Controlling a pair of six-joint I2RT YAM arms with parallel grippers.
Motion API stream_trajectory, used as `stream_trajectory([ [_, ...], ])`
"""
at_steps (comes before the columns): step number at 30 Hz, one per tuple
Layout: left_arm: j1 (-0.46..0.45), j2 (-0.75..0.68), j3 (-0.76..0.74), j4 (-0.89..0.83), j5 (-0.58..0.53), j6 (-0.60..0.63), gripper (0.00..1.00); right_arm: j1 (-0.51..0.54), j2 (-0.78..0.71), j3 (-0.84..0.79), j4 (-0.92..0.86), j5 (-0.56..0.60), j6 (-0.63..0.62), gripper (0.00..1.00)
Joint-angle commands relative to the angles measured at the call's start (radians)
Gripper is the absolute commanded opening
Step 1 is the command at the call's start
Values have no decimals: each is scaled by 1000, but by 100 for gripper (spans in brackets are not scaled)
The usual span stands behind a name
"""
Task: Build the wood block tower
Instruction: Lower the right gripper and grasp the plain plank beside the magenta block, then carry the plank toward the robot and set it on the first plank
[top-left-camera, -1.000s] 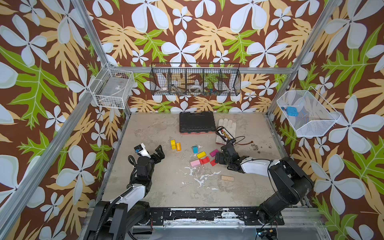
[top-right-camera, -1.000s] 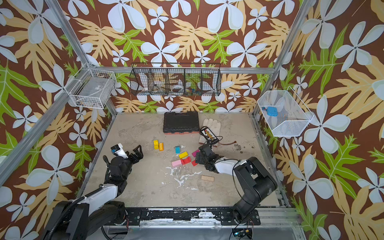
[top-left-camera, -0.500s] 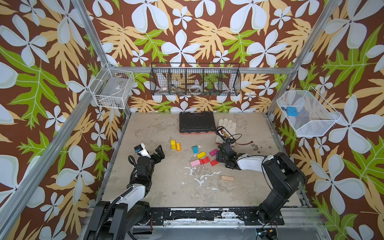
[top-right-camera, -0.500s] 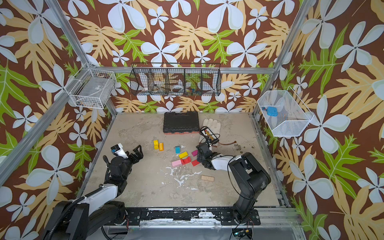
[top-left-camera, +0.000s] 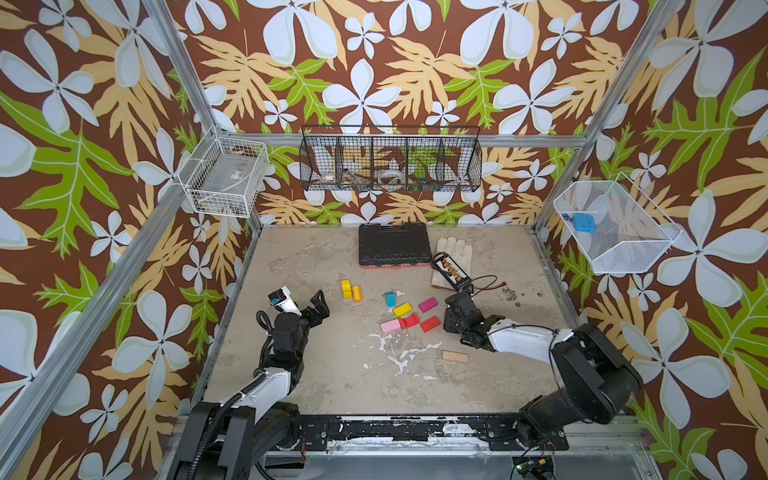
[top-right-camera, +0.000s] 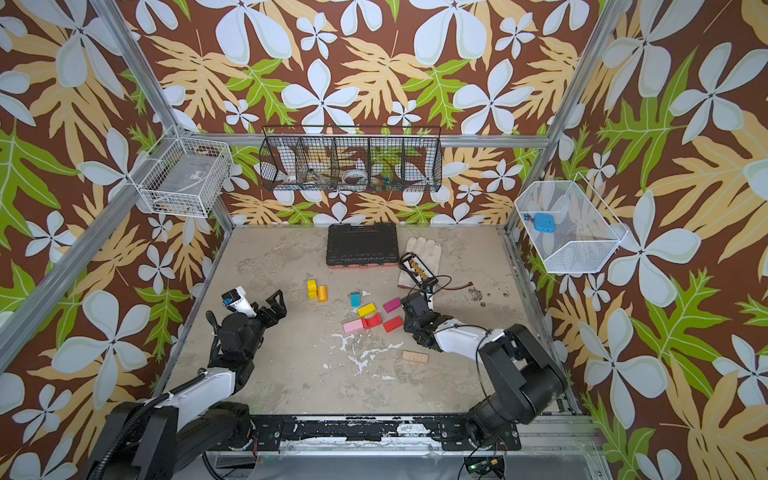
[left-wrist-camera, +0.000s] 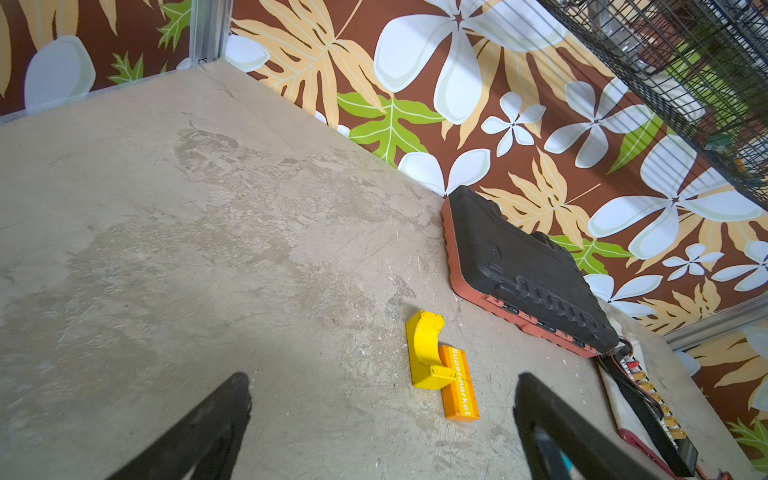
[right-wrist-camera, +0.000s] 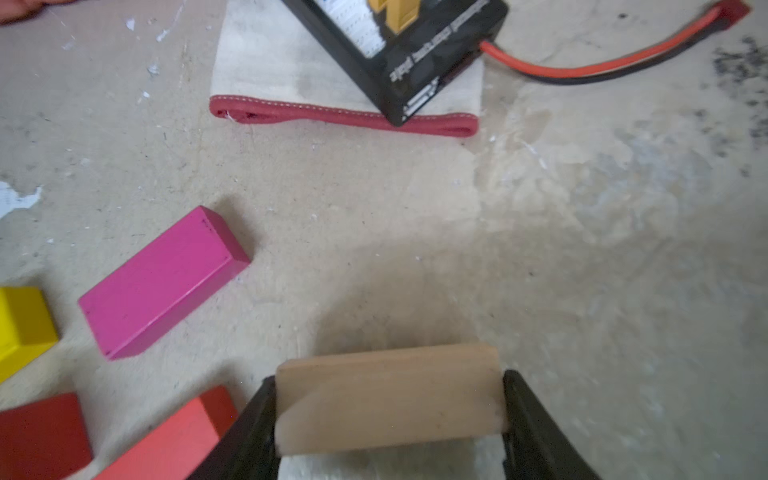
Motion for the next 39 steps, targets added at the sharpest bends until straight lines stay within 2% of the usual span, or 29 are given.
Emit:
stream_trajectory([
  [1, -2, -2, -3, 34, 30, 11, 100, 33, -116, -61, -57, 18, 86, 51],
  [5, -32, 12, -14, 104, 158, 69, 100, 124, -258, -140, -118, 6, 185, 52],
  [11, -72, 33, 2, 101, 176, 109, 100, 189, -372, -207, -171, -31, 264, 49],
  [15, -75, 34, 3, 101, 177, 109, 100, 201, -376, -219, -181, -35, 281, 49],
  [23, -75, 48, 12, 95, 173, 107, 100, 218, -294, -181, -194, -11, 283, 52],
  [32, -75, 62, 22, 88, 170, 105, 100, 248, -237, -144, -207, 6, 285, 67],
  [37, -74, 62, 22, 86, 170, 106, 100, 273, -215, -120, -227, 36, 296, 81],
  [39, -75, 63, 23, 84, 167, 106, 100, 273, -211, -115, -232, 38, 294, 84],
])
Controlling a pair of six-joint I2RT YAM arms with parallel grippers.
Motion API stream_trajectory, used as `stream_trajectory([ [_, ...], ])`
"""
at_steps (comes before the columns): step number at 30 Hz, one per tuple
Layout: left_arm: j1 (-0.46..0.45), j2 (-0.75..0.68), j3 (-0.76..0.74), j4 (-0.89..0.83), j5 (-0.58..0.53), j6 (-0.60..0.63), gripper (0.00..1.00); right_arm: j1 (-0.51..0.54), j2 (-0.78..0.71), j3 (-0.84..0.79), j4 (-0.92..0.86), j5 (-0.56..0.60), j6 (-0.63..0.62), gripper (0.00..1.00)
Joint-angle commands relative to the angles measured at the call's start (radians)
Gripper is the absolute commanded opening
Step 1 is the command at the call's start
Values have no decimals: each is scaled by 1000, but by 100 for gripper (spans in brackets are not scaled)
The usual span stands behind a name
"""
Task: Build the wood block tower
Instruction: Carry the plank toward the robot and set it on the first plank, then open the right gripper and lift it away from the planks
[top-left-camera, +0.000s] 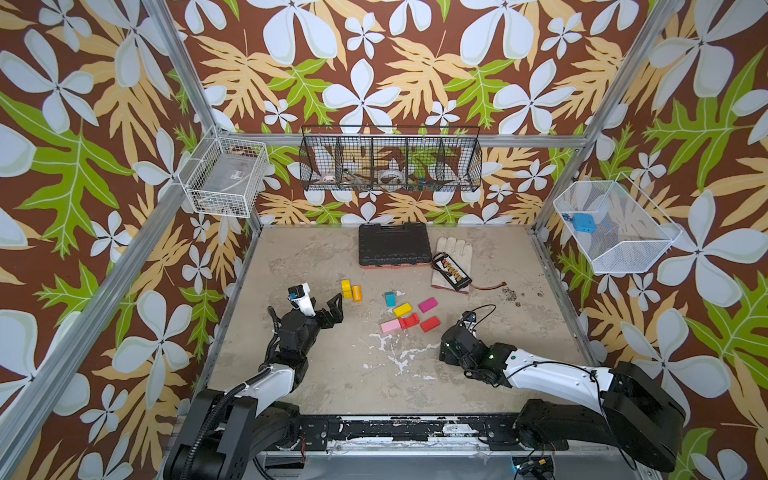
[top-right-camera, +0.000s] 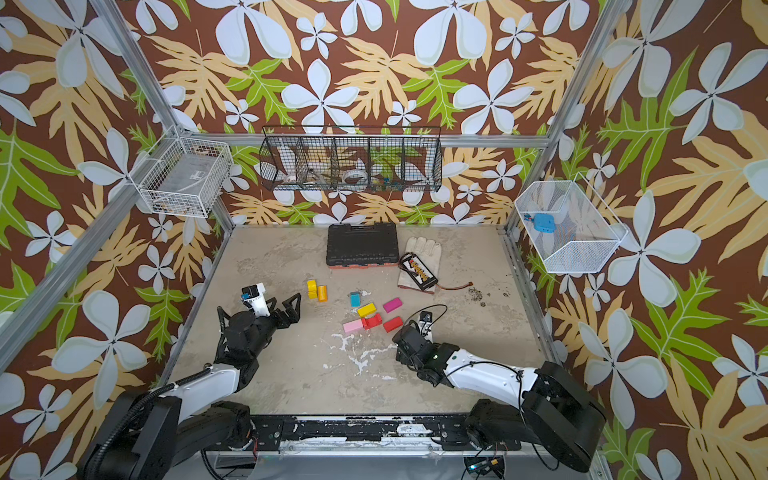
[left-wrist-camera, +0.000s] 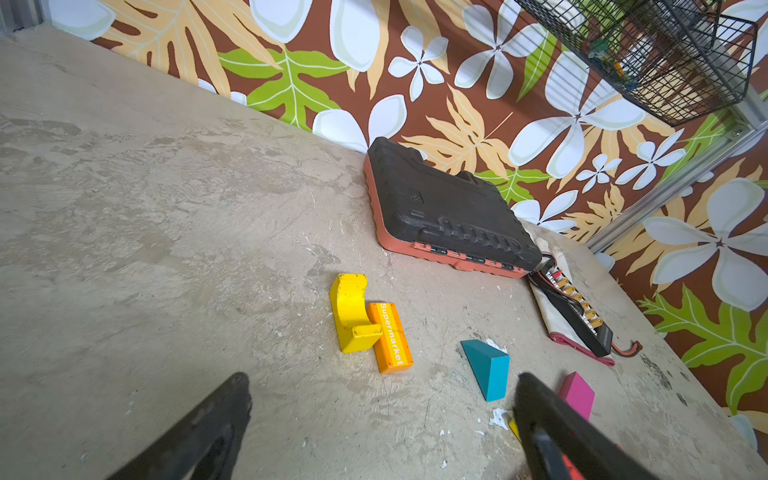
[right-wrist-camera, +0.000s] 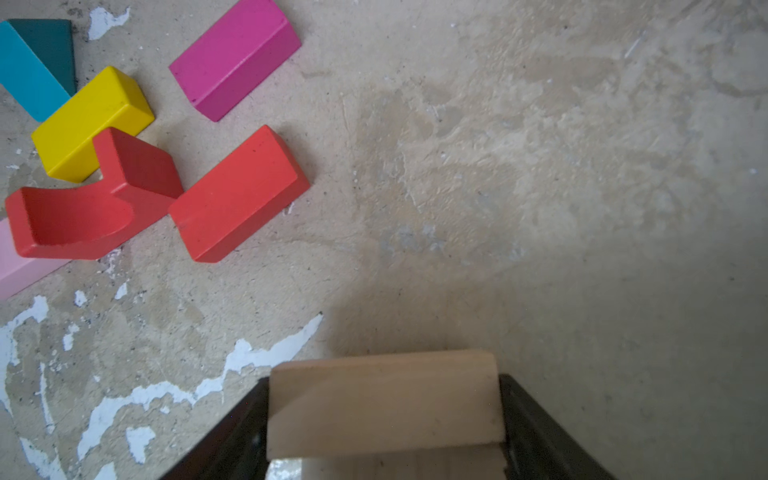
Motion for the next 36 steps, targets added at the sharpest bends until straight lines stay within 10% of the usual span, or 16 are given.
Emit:
stream_trajectory([
  [1, -1, 3, 11, 16, -6, 4, 100, 2, 8, 13, -27, 36, 7, 85],
  [19, -1, 10, 16, 9, -6, 3, 100, 0, 91, 180, -92, 126, -143, 89],
  [36, -3, 22, 26, 3, -6, 3, 100, -12, 332, 238, -58, 45, -200, 51],
])
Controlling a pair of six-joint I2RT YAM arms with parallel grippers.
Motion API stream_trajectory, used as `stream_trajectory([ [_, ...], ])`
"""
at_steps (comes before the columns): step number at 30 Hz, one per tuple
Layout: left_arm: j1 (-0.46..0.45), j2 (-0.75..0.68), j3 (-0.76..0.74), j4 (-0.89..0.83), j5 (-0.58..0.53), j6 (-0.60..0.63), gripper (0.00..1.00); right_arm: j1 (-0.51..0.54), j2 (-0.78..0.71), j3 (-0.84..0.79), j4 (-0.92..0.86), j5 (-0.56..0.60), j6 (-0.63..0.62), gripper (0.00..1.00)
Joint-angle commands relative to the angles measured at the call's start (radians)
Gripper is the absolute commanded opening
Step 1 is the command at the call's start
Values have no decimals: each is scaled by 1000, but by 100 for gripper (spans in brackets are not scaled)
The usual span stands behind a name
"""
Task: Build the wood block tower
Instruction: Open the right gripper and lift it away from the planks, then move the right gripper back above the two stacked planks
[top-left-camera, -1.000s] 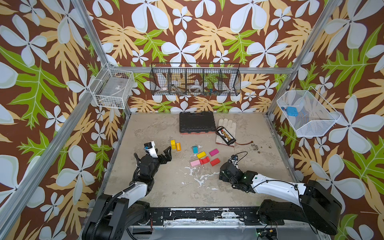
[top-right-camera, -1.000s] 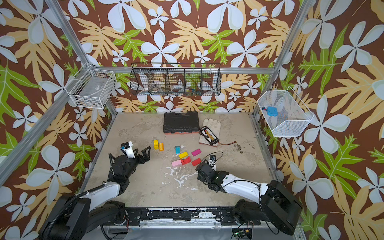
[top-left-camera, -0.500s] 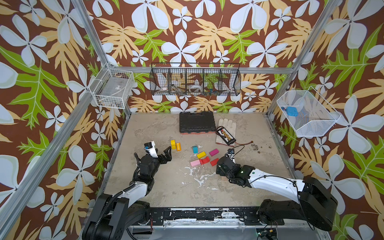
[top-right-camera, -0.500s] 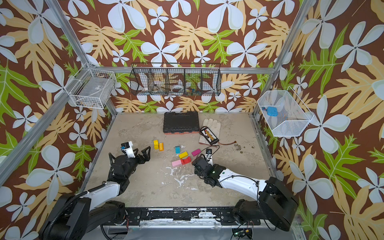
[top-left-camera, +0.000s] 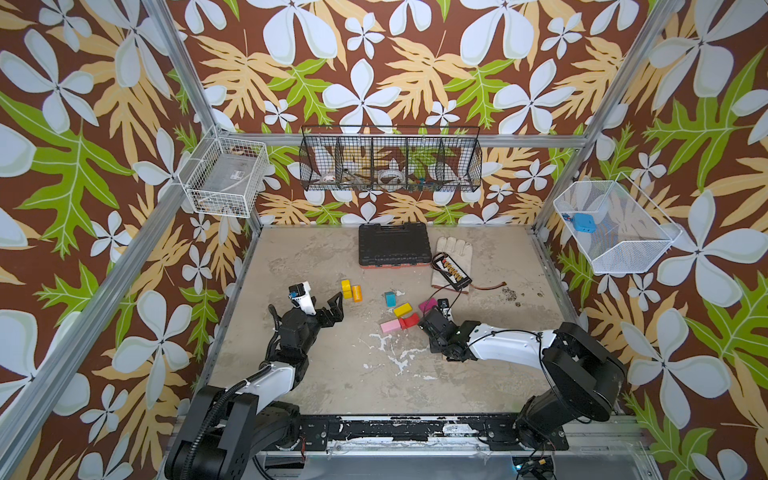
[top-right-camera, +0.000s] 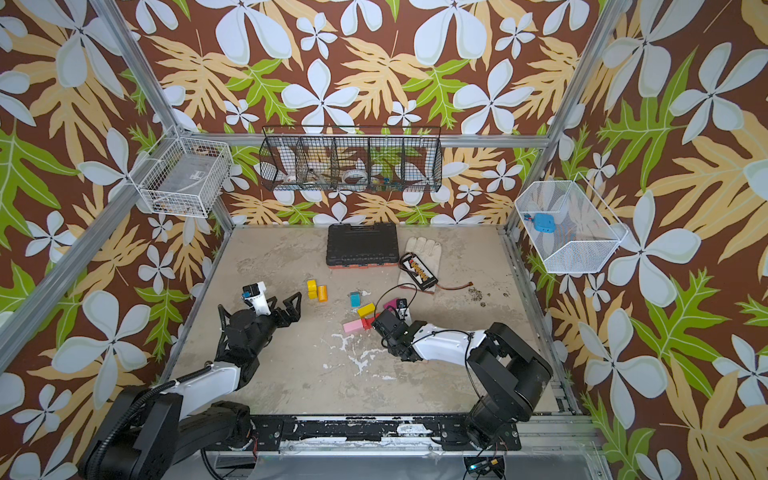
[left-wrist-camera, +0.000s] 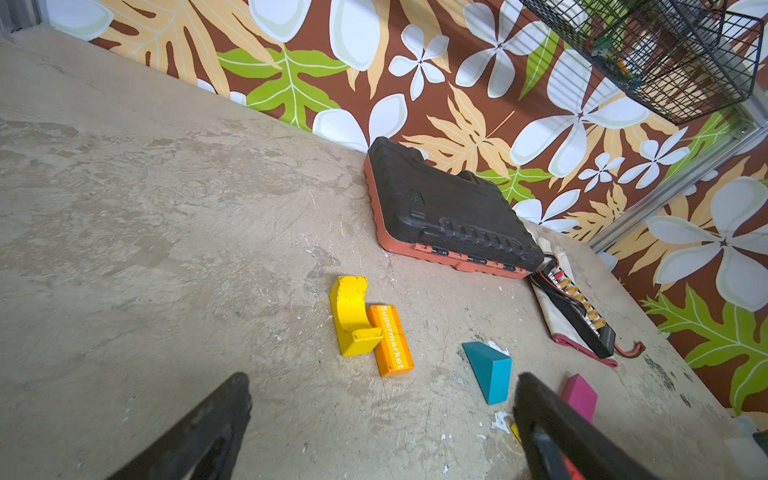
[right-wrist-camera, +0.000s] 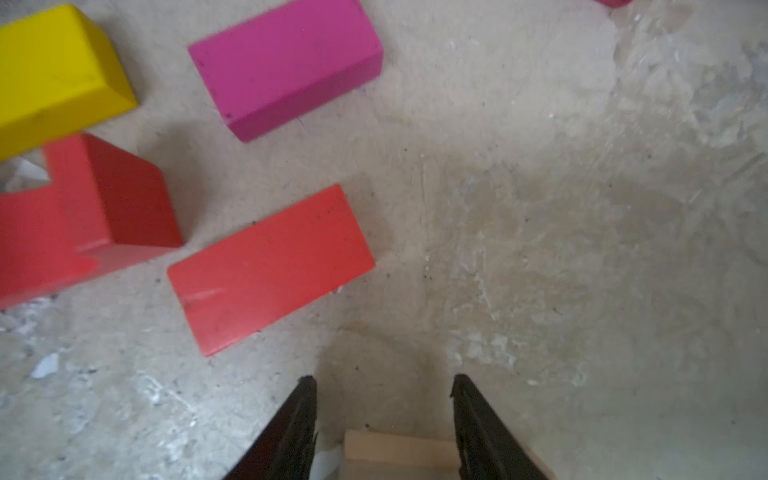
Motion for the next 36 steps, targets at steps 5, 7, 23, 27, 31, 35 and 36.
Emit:
stream_trajectory([
  [5, -1, 2, 10, 4, -6, -1, 100, 3, -37, -51, 7, -20, 23, 46],
  [7, -2, 4, 10, 2, -6, -1, 100, 3, -42, -63, 13, -26, 29, 45],
  [23, -2, 8, 13, -2, -4, -2, 100, 3, -64, -94, 5, -11, 28, 42],
  [27, -2, 8, 15, -2, -5, -2, 100, 3, -55, -99, 3, -9, 27, 42],
  [31, -2, 10, 15, -1, -5, -2, 100, 5, -49, -95, 2, -13, 28, 43],
  [35, -4, 11, 17, -2, -5, -2, 100, 4, -57, -100, -7, -4, 30, 43],
  [36, -4, 12, 17, -2, -5, -2, 100, 4, -61, -102, -9, -1, 30, 43],
])
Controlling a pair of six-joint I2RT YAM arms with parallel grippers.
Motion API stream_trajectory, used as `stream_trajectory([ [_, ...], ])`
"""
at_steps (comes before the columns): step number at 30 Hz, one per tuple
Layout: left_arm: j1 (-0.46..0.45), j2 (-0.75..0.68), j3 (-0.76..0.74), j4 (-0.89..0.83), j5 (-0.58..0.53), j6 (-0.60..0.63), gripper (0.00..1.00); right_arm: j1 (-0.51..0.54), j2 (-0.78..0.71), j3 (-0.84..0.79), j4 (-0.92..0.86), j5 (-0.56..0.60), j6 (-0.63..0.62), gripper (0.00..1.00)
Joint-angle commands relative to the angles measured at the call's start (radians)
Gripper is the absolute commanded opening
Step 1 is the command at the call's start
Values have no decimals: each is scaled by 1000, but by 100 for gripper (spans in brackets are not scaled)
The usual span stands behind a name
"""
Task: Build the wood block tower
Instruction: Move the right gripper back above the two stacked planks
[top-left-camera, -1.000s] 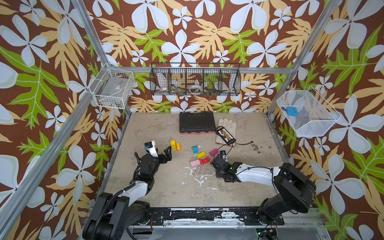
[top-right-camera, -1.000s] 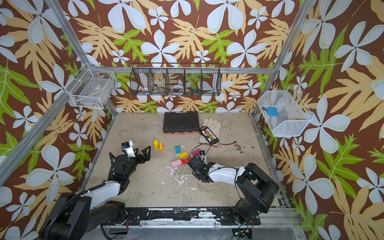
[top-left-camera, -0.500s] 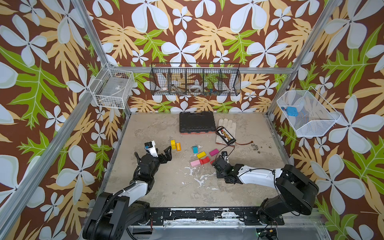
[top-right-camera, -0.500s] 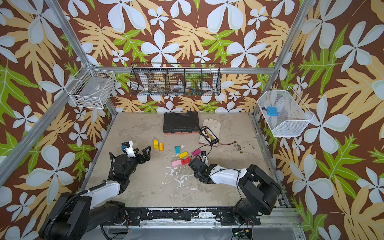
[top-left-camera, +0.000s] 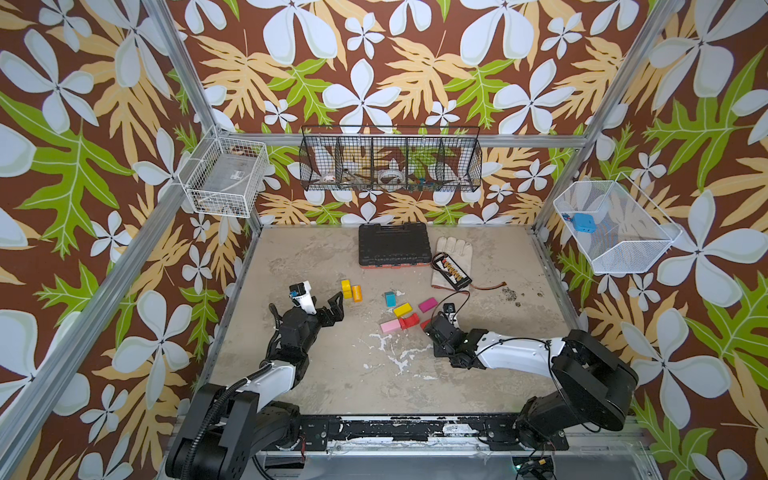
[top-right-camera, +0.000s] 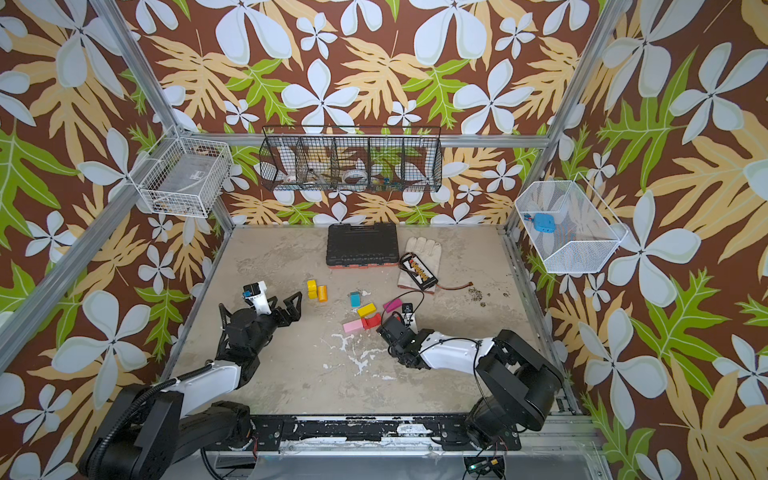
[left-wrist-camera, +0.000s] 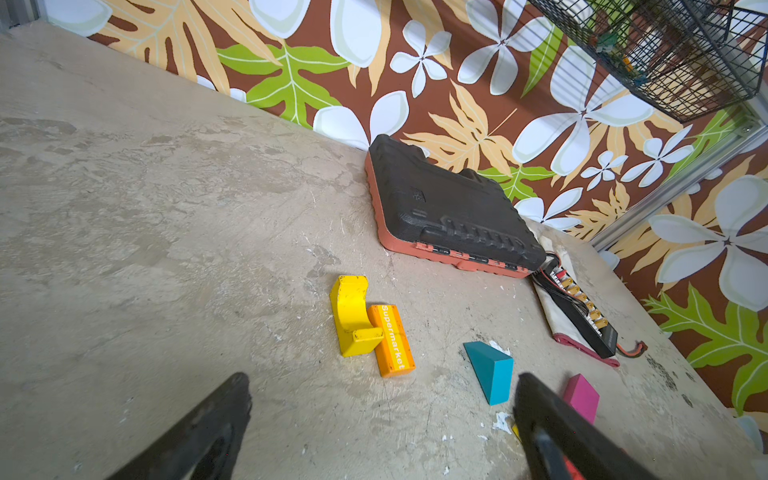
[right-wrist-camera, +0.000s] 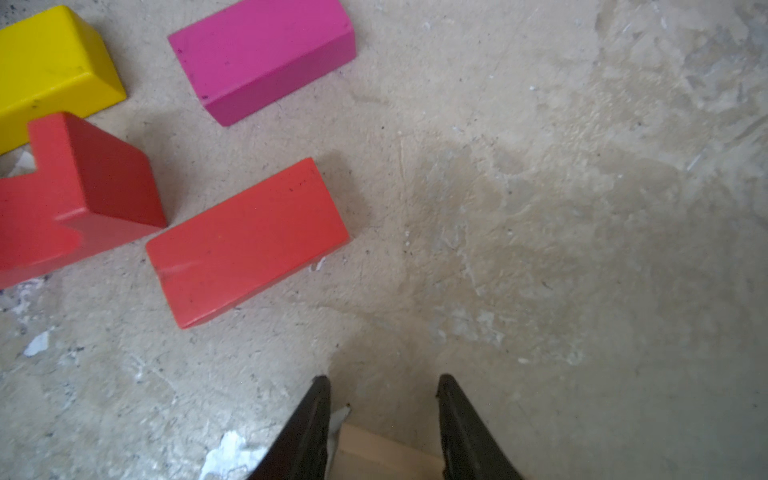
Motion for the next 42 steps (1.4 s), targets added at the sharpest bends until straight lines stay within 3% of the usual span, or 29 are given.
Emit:
stream_trajectory([
  [1, -2, 2, 8, 5, -5, -1, 100, -1, -5, -11, -89, -3, 0, 43],
  [12, -2, 4, 8, 3, -5, -2, 100, 0, -43, -41, -89, -15, 3, 45],
  [21, -2, 6, 11, 1, -5, -2, 100, 0, -87, 3, -133, 6, -5, 67],
  [30, -3, 5, 11, 0, -5, 0, 100, 7, -353, -85, -221, -24, 63, 94],
  [36, -3, 5, 10, 0, -3, 0, 100, 6, -504, -221, -180, -108, 109, 100],
  [42, -5, 6, 11, -1, -2, 0, 100, 7, -507, -238, -121, -169, 100, 100],
])
